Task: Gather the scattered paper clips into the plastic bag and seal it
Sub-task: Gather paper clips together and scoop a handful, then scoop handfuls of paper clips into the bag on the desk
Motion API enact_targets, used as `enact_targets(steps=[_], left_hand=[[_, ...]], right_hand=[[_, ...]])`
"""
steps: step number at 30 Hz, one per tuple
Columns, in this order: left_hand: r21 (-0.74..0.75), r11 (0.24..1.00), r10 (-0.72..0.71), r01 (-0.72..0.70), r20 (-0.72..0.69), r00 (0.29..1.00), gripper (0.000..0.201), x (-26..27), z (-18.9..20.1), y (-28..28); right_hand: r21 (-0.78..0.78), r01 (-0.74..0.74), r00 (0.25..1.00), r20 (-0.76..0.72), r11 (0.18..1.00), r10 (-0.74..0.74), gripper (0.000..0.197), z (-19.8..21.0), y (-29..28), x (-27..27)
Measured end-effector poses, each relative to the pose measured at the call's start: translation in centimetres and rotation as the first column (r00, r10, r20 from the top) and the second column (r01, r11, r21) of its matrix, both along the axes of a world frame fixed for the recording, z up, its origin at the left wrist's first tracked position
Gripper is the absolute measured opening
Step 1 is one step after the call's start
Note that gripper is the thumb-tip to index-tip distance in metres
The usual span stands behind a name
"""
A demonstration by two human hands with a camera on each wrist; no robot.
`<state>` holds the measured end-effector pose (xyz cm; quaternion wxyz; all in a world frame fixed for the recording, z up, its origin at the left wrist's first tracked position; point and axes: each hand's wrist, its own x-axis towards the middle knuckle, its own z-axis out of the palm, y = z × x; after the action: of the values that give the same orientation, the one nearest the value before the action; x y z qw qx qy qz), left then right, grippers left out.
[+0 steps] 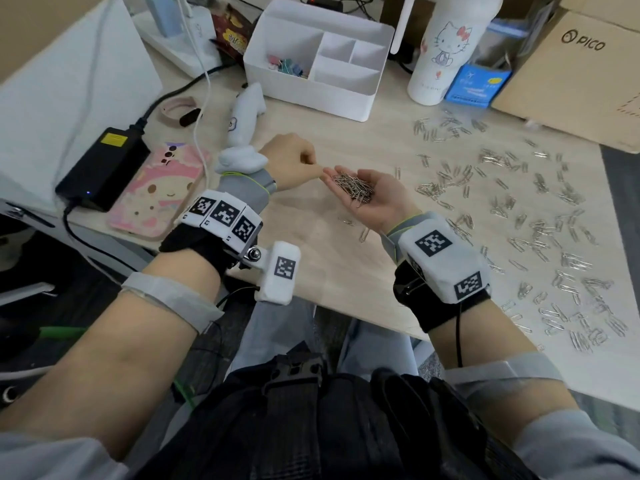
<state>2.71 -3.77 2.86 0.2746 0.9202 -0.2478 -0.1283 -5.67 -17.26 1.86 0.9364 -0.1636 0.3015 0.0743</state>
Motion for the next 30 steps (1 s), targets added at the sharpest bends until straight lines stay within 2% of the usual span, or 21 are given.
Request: enact_targets(steps=[5,8,10,16,20,23,27,30], left_hand=[[-0.112,0.99,-0.094,0.088,-0.041,0.995,0.019,-0.4,0.4,-0.6],[-0.164,0.983,-0.101,0.085,-0.089,0.991,0.02,-0.6,0.6,-1.0],[-0.147,0.987,-0.077,0.066,-0.069,0.995,0.017,-0.6,0.6,-1.2],[-0.101,0.995,-0.006,0.003,-0.027,1.0,0.02,-0.3,0.8,-1.3],[-0.091,0.995,0.037,-0.039,-0.02,0.999,0.03,0.2,0.5,-1.2],[-0.096,0.994,0.051,-0.053,-0.022,0.998,0.027,0.3,0.3,-1.1],[-0.095,0.994,0.049,-0.053,-0.042,0.998,0.02,0.2,0.3,-1.1],[-0.118,0.992,0.044,-0.047,-0.028,0.999,0.027,0.3,0.0,-1.1]], right_hand=[[-0.102,-0.114,0.994,-0.006,0.988,0.114,0.035,0.1,0.1,0.7],[-0.052,-0.136,0.991,0.006,0.989,0.137,0.031,0.2,0.1,1.1],[-0.028,-0.138,0.99,0.0,0.99,0.138,0.025,0.2,-0.1,1.3],[-0.084,-0.246,0.969,0.014,0.966,0.248,0.052,1.2,-0.3,1.3],[-0.044,-0.278,0.959,0.045,0.96,0.28,0.061,1.2,-0.5,1.5],[-0.04,-0.291,0.954,0.062,0.956,0.294,0.064,1.4,-0.6,1.5],[-0.167,-0.307,0.943,0.08,0.937,0.323,0.066,2.0,-0.6,1.2],[-0.24,-0.304,0.941,0.076,0.922,0.33,0.067,2.3,-0.8,1.1]])
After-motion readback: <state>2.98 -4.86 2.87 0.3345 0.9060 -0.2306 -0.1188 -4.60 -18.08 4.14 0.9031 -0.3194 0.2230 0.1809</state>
